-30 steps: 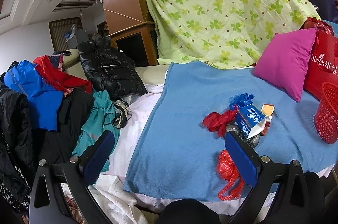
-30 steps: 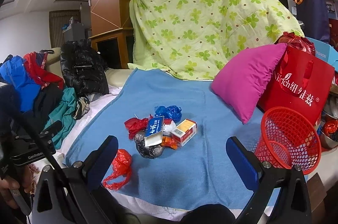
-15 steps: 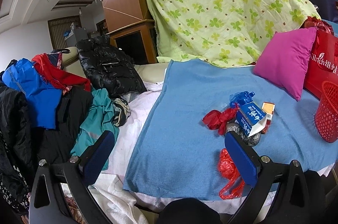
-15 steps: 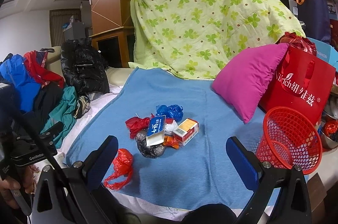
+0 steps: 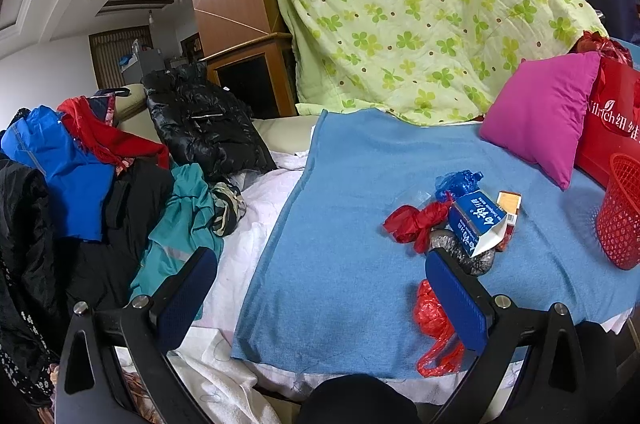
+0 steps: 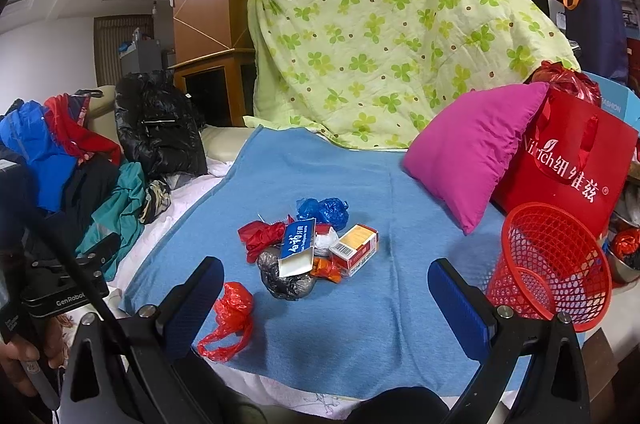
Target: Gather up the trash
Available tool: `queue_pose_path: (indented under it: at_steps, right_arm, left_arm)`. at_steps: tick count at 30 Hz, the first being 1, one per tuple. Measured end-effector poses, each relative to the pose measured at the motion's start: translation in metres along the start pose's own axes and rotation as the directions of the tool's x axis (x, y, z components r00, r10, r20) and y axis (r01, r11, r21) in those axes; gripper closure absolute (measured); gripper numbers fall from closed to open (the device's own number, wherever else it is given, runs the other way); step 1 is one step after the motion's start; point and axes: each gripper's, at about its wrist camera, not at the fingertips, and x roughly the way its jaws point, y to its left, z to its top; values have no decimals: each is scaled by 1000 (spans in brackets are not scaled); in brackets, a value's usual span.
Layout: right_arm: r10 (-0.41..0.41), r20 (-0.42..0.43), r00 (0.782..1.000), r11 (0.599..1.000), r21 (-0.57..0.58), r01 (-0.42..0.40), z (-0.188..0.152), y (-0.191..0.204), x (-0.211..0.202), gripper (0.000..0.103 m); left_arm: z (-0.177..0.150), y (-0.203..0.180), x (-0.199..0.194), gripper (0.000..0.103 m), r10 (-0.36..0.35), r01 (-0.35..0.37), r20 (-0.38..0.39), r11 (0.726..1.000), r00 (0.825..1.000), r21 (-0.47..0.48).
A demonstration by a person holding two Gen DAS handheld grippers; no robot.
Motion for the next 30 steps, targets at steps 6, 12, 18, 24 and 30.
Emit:
queue_pose_path:
  at_steps: [6,12,18,24,30]
  right_arm:
    - [3,-23,1000,1000,4,-3,1,4,13,0]
    - [11,-47,999,1000,14,-10,1,2,28,0]
    - [32,-84,996,999,16,-31,2,0,59,0]
    - [103,-179,978,994,64,-92,6,-2,120,0]
    - [136,-262,955,990,59,-125,10,13,191,0]
  left_arm:
    - [-2,2,8,0,-7,7,-18,1000,1000,0]
    - [-6,4,18,0,-11,11,-40,1000,999,-2]
    - [-16,6,41,0,-43,43,-98,999,994,-11]
    - [-38,6,78,0,-134,126,-230,991,964,-50]
    - [-60,3,108,0,-241,216,-341,970,909,-112]
